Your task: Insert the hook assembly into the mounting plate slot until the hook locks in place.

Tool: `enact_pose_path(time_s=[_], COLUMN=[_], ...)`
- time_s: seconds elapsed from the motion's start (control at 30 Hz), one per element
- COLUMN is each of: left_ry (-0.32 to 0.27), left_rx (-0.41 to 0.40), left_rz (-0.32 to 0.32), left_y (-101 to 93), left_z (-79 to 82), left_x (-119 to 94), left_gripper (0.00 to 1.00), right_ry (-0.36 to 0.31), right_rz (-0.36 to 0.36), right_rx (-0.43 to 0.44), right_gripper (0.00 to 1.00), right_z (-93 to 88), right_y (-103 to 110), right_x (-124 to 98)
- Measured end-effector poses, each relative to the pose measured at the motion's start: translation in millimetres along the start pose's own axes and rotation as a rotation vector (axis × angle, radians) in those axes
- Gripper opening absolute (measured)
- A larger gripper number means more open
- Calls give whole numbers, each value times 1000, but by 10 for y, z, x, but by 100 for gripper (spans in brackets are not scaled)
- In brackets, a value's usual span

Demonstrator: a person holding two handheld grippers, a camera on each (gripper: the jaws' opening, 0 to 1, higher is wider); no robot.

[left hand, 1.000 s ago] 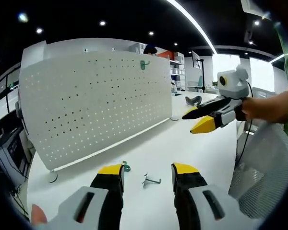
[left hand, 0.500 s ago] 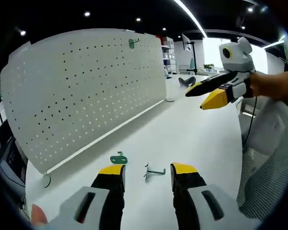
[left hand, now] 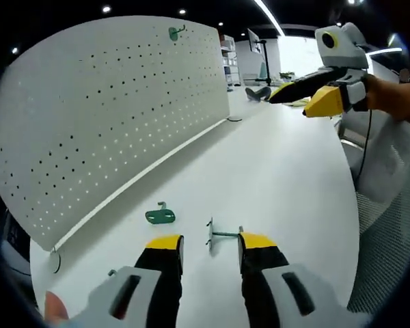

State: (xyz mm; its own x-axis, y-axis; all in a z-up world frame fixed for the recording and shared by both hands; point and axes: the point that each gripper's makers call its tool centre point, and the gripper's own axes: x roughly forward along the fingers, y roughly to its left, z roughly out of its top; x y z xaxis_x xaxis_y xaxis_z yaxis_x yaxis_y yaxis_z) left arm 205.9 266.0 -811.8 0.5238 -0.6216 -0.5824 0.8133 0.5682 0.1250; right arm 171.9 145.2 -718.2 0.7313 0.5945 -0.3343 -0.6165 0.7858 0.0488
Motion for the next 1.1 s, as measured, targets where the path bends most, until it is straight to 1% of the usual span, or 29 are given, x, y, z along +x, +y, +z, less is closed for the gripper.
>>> enact_pose_path(time_s=[0.2,0.67,1.1], left_ry=[22,48,66], left_rx=[0,34,40], left_rz=[-10,-29,-39], left_y=[20,10,-13], left_z=[-52,-85,-127], left_x=[75,201,237], left_gripper=[29,21,13], right_ry=[-1,4,8], right_rz=[-4,-14,-17], right_rx=[5,15,18], right_gripper=[46,46,46], right_z=[1,-22,-35], right_y=[-22,-78,-93], right_x=[0,16,26])
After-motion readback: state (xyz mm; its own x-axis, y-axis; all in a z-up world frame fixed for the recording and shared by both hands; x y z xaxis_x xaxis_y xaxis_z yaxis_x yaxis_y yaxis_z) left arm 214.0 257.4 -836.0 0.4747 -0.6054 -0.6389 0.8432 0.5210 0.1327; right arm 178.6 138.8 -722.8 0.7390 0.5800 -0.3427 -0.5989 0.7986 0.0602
